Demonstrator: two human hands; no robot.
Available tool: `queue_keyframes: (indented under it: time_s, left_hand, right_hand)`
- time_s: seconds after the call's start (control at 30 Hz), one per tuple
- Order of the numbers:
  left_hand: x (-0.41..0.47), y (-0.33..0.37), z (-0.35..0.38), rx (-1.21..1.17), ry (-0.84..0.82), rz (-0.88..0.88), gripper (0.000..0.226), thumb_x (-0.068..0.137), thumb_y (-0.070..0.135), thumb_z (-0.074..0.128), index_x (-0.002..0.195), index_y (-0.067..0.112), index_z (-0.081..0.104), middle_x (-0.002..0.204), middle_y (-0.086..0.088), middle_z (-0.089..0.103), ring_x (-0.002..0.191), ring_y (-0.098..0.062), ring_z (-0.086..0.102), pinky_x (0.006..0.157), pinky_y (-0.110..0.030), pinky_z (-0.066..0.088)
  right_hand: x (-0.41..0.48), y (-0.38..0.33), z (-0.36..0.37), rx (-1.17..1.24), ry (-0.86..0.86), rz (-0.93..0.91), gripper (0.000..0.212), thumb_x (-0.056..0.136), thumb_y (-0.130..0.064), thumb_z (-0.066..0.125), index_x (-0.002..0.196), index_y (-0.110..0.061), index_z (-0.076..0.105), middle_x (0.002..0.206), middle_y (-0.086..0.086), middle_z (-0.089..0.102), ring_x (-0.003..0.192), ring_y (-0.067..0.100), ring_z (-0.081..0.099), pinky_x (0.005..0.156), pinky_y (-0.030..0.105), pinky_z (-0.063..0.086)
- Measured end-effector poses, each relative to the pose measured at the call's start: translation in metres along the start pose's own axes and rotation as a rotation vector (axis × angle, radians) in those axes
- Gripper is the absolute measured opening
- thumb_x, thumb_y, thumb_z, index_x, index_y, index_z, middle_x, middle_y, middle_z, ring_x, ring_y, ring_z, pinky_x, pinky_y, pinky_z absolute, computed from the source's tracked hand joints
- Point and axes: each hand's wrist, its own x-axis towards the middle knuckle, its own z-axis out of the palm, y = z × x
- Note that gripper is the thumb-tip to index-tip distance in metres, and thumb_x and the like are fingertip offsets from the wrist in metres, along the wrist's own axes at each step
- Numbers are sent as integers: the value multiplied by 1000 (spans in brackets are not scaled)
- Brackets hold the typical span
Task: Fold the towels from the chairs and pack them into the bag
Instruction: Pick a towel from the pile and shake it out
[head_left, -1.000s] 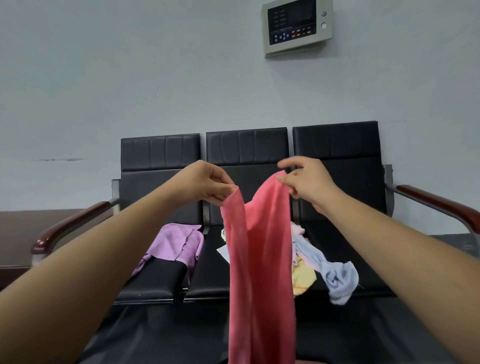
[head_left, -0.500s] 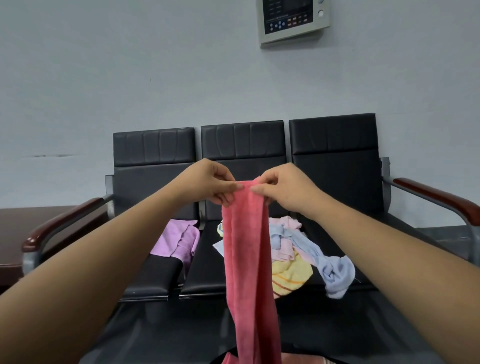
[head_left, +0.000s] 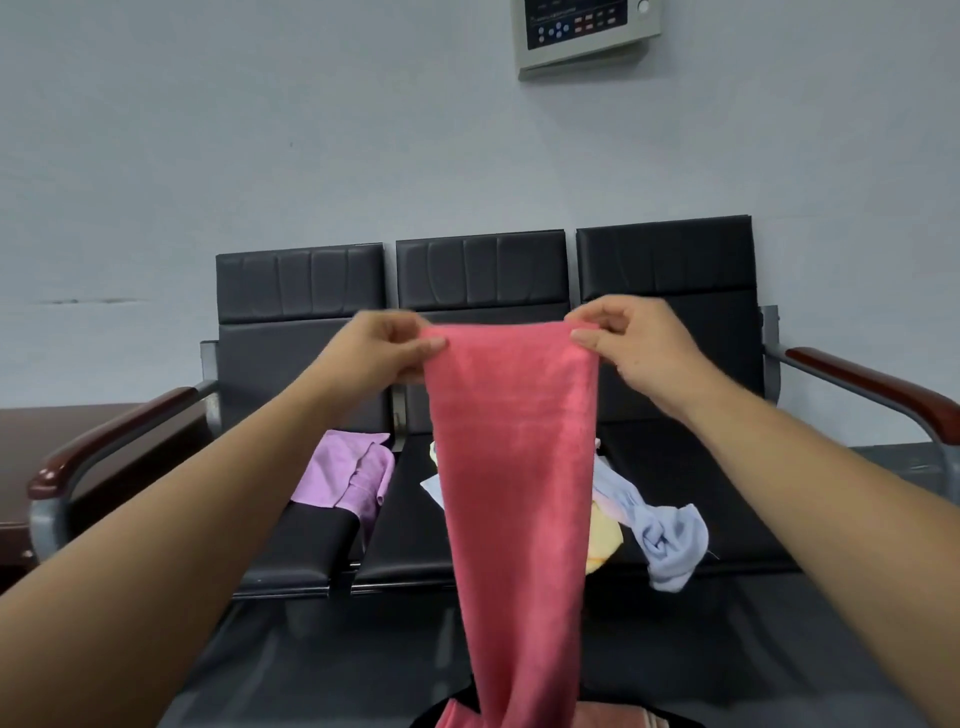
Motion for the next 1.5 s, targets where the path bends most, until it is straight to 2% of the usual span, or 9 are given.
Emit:
queue_keyframes:
  time_s: [0.13,0.3,0.47,0.6,0.77,0.93,1.2,1.37,1.5]
  left_hand:
    - [12,15,-8,-358,67,94,15,97,6,60,109,10,69,82,-5,67,69,-8,66,69,-21,56]
    - [11,-10,4,71,-37,-50,12,93,8,70,96,-4,69,77,-1,73,69,-5,69,69,-17,56]
    - [8,-11,28,-69,-44,-1,18,93,15,71,100,-2,72,90,-9,75,82,-13,71,77,-24,58]
    - [10,-7,45,-38,-95,28,20,94,15,70,101,-2,72,91,-12,75,82,-17,70,83,-30,60]
    - [9,-40,53,-463,-169,-96,21,97,26,64,107,7,65,90,-7,69,84,-19,67,81,-33,57]
    - [-17,-93,78,-39,-525,-237,23,93,19,73,114,12,74,115,-4,76,111,-20,70,98,-34,52]
    - [-29,-120,111,-719,-418,-344,49,90,21,67,132,-2,58,129,-24,60,112,-33,61,102,-53,47]
    - [-16,-115,118,-893,-292,-257,65,93,37,61,142,-4,48,131,-19,62,117,-30,62,99,-43,52]
    - [-11,-131,119,-915,-180,-263,63,97,39,56,143,-3,48,122,-13,66,111,-25,66,88,-40,56]
  right_hand:
    - [10,-22,-22,364,-48,12,23,89,-5,73,112,-11,73,96,5,77,90,17,75,82,28,60]
    - [5,8,-11,-51,-78,76,7,92,-16,73,97,-15,77,87,-7,75,74,-5,65,73,11,47]
    - [-8,19,14,408,-374,100,9,100,-16,59,97,-15,67,94,2,74,92,15,69,86,30,55]
    - [-12,13,37,251,-547,152,10,102,-14,59,101,-10,68,98,13,67,92,27,65,92,48,54]
    - [-1,10,42,484,-343,248,16,104,-12,53,107,-4,66,90,11,69,83,24,66,82,44,57]
    - [14,15,32,753,-210,287,22,105,-11,49,118,2,63,95,11,68,91,23,67,92,43,57]
    - [9,94,49,321,-128,563,10,101,-13,58,93,-11,64,72,6,60,54,16,58,51,27,51]
    - [-26,129,63,639,-319,832,52,80,-43,76,119,-10,67,98,10,75,81,20,73,71,33,59]
    - [-46,154,75,882,-359,918,49,90,-60,65,117,-20,69,102,8,73,87,23,70,86,41,57]
